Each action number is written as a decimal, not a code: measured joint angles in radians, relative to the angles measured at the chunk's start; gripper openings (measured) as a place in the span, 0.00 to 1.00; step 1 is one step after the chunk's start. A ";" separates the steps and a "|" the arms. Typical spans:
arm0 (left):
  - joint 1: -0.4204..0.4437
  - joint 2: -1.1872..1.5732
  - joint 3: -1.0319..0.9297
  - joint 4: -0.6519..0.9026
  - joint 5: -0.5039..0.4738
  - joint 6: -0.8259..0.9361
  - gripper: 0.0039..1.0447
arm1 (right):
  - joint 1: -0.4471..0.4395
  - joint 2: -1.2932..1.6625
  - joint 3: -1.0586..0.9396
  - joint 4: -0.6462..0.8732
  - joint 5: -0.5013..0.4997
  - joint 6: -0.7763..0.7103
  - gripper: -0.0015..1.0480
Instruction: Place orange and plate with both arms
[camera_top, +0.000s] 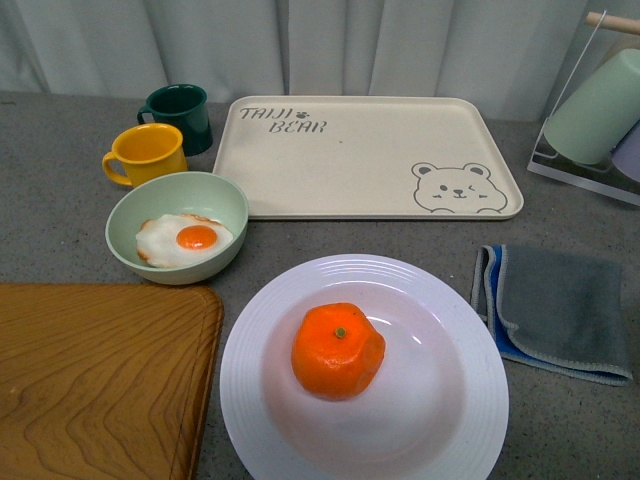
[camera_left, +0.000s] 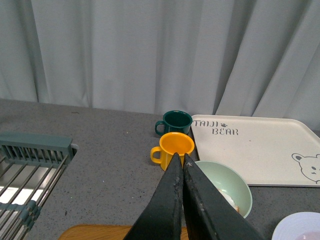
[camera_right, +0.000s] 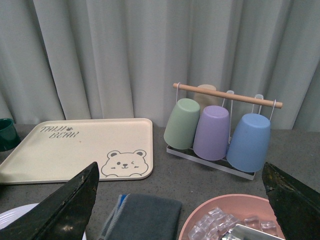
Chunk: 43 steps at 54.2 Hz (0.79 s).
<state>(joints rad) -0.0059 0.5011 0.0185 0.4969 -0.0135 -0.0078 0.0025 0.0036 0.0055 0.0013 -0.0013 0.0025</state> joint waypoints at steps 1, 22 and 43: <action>0.001 -0.018 0.000 -0.016 0.004 0.000 0.03 | 0.000 0.000 0.000 0.000 0.000 0.000 0.91; 0.003 -0.192 0.000 -0.185 0.013 0.000 0.03 | 0.000 0.000 0.000 0.000 0.000 0.000 0.91; 0.003 -0.316 0.000 -0.309 0.013 0.000 0.03 | 0.000 0.000 0.000 0.000 0.000 0.000 0.91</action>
<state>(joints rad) -0.0025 0.1848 0.0181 0.1883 -0.0002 -0.0074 0.0025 0.0036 0.0055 0.0013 -0.0013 0.0025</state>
